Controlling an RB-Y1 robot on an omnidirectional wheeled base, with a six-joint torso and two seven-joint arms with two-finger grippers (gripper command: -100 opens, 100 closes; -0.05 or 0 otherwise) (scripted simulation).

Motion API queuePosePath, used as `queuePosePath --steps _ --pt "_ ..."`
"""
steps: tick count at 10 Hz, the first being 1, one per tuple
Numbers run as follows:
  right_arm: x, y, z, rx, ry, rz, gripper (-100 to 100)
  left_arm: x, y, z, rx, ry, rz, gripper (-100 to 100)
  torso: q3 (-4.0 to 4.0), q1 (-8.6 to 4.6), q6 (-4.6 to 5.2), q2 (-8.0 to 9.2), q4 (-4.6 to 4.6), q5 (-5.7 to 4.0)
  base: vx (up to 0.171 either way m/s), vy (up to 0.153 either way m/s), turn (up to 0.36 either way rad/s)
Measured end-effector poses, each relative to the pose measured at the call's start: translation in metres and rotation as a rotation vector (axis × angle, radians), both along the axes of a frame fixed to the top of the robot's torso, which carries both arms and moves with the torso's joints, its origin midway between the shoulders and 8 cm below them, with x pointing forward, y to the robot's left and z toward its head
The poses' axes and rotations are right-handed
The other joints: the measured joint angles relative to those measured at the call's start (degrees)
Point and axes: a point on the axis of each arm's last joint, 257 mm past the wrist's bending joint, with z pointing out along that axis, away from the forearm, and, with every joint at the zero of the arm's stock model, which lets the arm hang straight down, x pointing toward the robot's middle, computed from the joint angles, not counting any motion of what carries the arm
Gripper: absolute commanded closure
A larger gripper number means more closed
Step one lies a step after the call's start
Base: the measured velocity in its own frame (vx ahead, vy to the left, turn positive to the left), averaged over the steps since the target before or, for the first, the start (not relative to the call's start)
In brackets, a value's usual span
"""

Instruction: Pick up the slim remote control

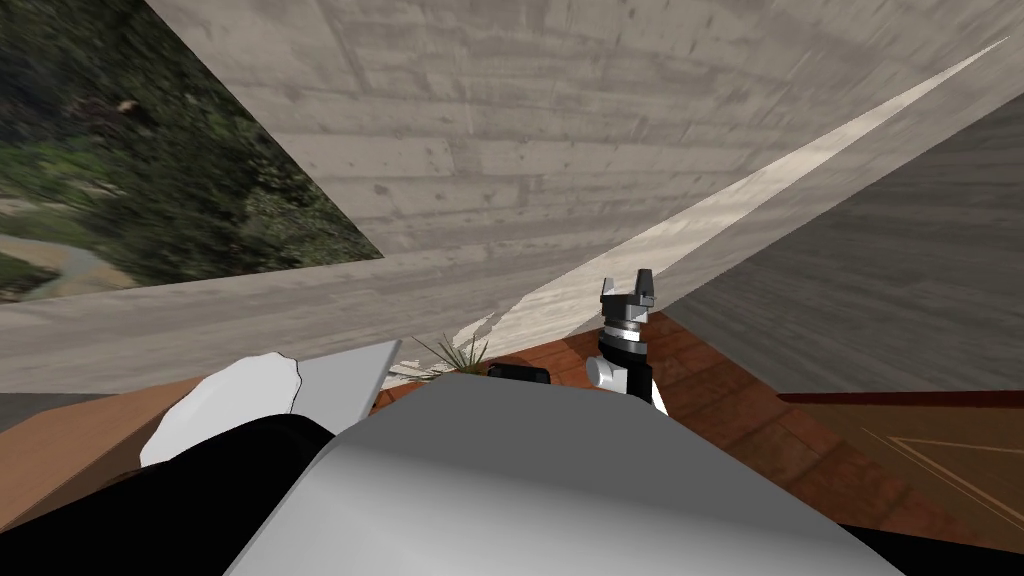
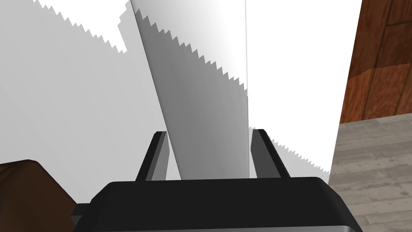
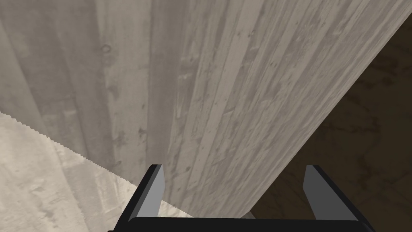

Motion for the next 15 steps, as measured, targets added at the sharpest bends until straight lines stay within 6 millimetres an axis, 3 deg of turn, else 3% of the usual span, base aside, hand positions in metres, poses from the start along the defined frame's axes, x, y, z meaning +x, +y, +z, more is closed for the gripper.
queuePosePath --steps 1,3,5,10,12,15 --pt "0.0 0.0 0.0 0.0 0.0 0.0 0 -0.002 -0.002 0.001 -0.01 0.006 0.014 100 -0.12 0.12 0.01 -0.21 -0.05 0.02 -0.087 -0.028 -0.075" --pt "0.0 0.0 0.0 0.0 0.0 0.0 0 0.019 0.009 -0.002 -0.008 -0.015 0.013 100 0.01 0.12 0.2 -0.02 0.05 0.04 -0.083 -0.054 -0.075" --pt "0.0 0.0 0.0 0.0 0.0 0.0 0 0.018 0.009 0.0 -0.023 -0.004 0.032 100 -0.09 0.28 0.1 -0.18 0.0 0.09 -0.061 -0.037 -0.034" --pt "0.0 0.0 0.0 0.0 0.0 0.0 0 0.05 0.034 0.003 -0.022 -0.016 0.047 100 0.03 0.15 0.16 0.03 0.03 0.02 -0.097 -0.057 -0.061" --pt "0.0 0.0 0.0 0.0 0.0 0.0 0 0.051 0.034 0.004 -0.035 -0.003 0.066 100 -0.15 0.3 0.05 -0.26 -0.06 0.06 -0.048 -0.041 -0.039" --pt "0.0 0.0 0.0 0.0 0.0 0.0 0 0.069 0.048 0.006 -0.033 -0.005 0.074 100 -0.08 0.21 0.02 -0.12 -0.05 0.02 -0.067 -0.038 -0.033"
